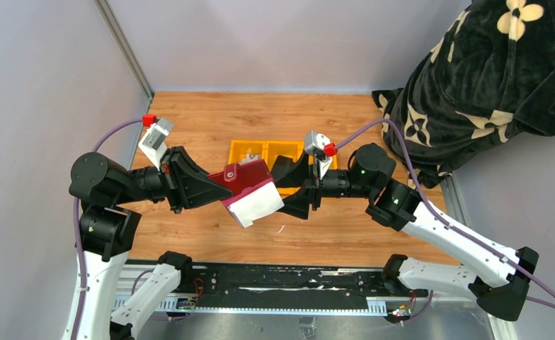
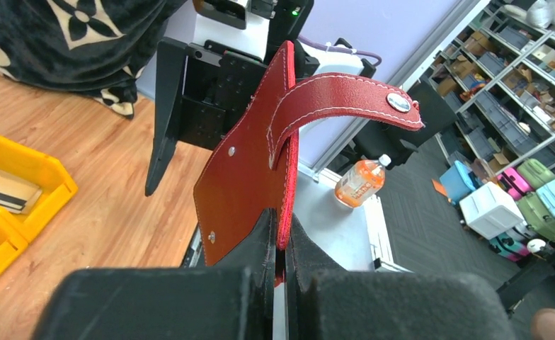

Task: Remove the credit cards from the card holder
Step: Remove the credit card from the card holder.

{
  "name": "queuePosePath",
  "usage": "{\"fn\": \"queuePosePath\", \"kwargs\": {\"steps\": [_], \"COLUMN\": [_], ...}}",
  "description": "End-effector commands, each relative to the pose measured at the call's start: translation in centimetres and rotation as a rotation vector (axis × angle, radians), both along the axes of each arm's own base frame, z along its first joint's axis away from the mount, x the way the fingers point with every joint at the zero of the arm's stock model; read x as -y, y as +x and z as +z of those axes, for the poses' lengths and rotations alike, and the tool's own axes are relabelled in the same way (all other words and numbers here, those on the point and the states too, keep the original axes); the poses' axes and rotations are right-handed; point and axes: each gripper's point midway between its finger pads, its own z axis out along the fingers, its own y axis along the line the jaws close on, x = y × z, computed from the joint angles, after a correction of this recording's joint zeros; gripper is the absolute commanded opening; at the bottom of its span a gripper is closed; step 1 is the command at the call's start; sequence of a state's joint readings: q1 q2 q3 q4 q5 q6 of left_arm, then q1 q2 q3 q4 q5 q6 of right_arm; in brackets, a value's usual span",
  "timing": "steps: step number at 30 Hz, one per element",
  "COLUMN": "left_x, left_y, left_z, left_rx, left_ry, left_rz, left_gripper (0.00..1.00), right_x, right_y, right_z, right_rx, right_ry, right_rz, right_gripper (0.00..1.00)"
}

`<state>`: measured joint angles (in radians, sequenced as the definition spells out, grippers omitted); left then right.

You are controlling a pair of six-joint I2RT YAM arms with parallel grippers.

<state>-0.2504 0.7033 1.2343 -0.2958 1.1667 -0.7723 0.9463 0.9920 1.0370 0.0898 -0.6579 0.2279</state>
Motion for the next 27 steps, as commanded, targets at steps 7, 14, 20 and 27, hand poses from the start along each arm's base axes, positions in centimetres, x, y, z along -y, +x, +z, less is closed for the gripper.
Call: {"fn": "queuePosePath", "kwargs": {"steps": [7,14,20,27], "left_x": [0.1,0.1,0.2,0.3], "left_y": [-0.4,-0.4,-0.1,0.0], "left_z": [0.8,1.2,0.4,0.1], "left_rx": [-0.025,-0.048,-0.069,-0.073], "left_ry": [-0.026,-0.040,-0.033,-0.032], "left_rz": [-0.025,-0.032,-0.033,-0.033], "left_gripper": [0.00,0.00,0.00,0.00], "right_x": [-0.3,-0.9,-1.1,-1.2], "right_y": [1.1,1.0,-0.6,-2.2], "right_z": [5.3,8.6,10.7,11.1], "right_rx": [0.062,0.061,0.044,0.021], "right_ry": [0.149,0.250,0.319,0.351], "right_rz": [-0.041,-0.010,0.096,0.168], "right_gripper": [0.62,0.61,0.65,0.64]}}
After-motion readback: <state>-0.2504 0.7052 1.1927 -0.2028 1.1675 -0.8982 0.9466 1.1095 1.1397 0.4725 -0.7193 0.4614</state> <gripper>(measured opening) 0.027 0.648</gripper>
